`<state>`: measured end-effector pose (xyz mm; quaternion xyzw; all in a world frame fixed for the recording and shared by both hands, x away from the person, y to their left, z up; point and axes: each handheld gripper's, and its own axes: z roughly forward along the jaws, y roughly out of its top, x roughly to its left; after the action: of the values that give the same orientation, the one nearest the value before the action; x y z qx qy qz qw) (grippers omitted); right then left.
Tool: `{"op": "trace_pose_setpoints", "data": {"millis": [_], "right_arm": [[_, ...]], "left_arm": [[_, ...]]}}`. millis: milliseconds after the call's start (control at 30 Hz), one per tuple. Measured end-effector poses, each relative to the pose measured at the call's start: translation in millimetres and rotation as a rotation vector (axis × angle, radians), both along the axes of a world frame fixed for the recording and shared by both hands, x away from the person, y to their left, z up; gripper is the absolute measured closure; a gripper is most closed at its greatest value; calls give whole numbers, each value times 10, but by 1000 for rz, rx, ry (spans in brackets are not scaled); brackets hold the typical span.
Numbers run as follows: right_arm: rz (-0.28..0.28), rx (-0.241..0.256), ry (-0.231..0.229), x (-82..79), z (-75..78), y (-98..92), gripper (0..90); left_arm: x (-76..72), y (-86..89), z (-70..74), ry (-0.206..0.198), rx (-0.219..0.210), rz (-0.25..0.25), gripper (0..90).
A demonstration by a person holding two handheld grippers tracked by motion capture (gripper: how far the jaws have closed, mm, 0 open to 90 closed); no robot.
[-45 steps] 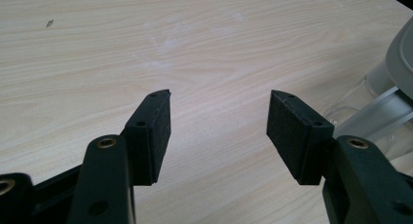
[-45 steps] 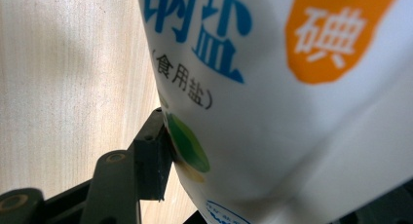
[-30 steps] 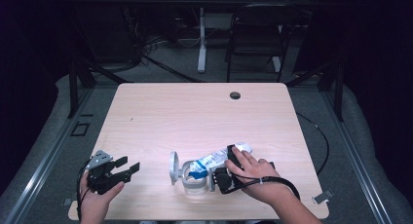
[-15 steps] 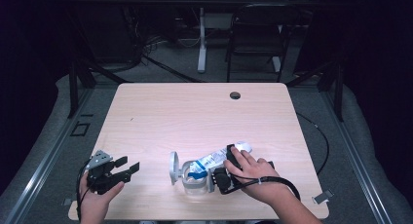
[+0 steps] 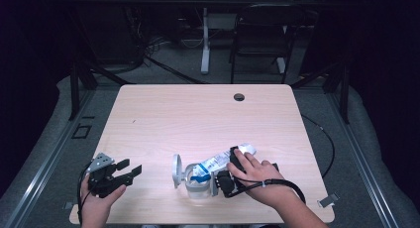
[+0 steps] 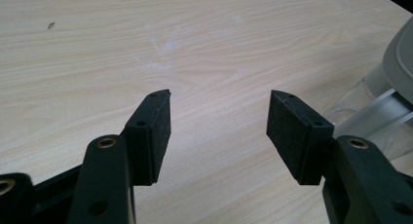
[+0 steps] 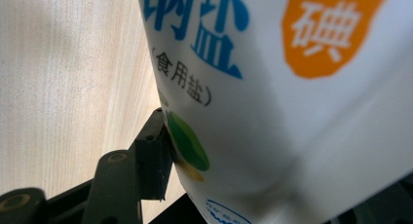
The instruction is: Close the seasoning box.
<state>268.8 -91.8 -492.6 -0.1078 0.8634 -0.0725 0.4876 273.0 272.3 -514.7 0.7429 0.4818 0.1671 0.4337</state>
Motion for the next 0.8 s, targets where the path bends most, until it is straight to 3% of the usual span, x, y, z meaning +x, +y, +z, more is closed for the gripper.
{"op": "trace_pose_setpoints", "data": {"millis": [800], "right_arm": [[4,-20,-14,8,13,1,426]], "left_arm": [[1,1,-11,5,1,3,425]]}}
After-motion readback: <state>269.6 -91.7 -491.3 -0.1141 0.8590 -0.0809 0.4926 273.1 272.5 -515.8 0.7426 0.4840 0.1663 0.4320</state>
